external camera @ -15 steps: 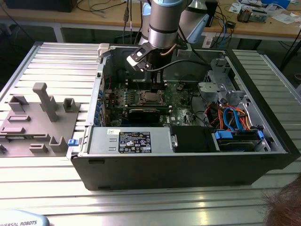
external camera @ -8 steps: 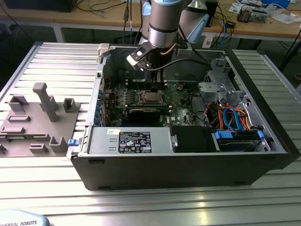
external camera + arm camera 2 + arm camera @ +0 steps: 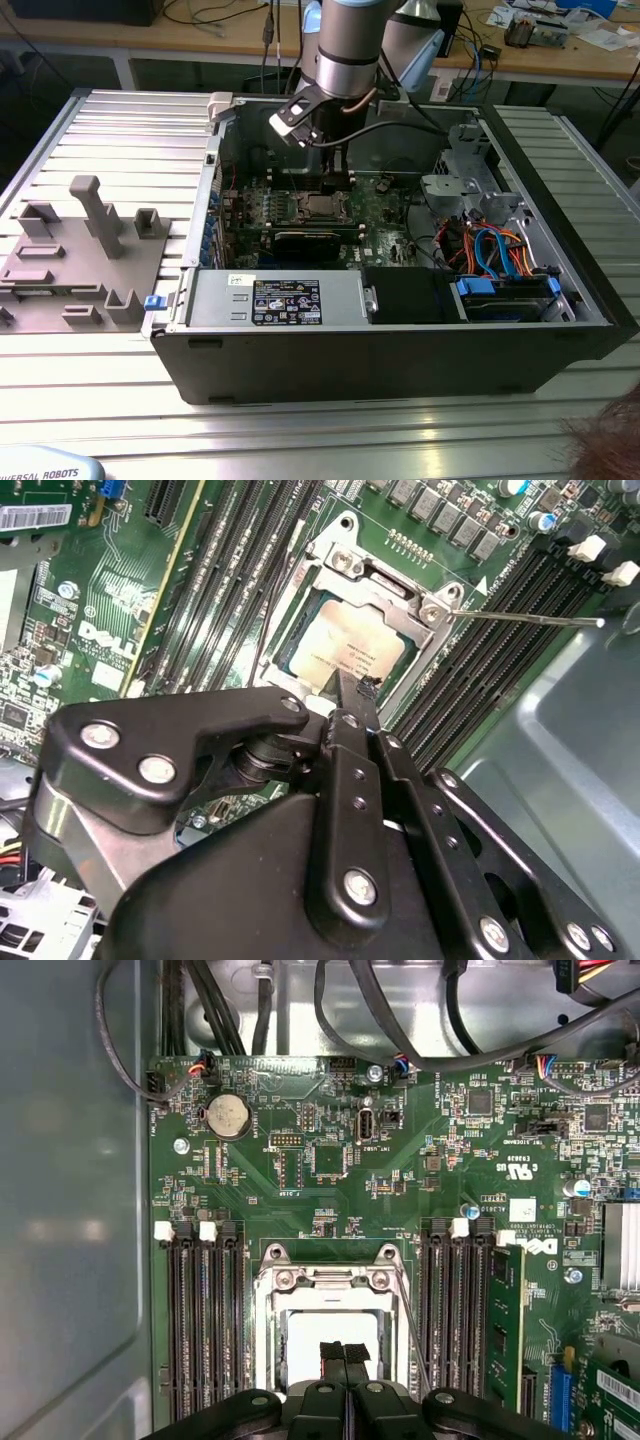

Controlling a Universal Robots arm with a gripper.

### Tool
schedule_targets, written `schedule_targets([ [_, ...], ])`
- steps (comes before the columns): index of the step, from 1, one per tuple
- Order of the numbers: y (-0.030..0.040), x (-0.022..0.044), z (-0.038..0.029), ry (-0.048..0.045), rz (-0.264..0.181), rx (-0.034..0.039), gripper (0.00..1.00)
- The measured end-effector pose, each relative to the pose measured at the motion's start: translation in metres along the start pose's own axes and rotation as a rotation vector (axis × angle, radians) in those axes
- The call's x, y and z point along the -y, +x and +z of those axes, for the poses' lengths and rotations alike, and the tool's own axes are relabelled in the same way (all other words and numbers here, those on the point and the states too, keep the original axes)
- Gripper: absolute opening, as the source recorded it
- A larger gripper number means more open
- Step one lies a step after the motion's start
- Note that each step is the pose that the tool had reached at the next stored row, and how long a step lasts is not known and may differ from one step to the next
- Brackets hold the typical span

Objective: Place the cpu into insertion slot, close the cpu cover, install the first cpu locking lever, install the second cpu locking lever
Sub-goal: 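Close the cpu cover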

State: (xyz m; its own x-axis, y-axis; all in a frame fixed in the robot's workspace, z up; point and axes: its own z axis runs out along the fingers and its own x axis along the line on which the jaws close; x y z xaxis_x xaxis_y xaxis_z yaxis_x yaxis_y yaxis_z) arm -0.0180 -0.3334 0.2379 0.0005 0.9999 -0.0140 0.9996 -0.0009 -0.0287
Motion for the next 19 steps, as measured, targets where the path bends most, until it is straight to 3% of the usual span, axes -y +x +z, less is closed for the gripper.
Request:
schedule_targets([
  [19,-0.0001,0.0002,-0.0063,0.0000,0.000,0.0000,0.11],
])
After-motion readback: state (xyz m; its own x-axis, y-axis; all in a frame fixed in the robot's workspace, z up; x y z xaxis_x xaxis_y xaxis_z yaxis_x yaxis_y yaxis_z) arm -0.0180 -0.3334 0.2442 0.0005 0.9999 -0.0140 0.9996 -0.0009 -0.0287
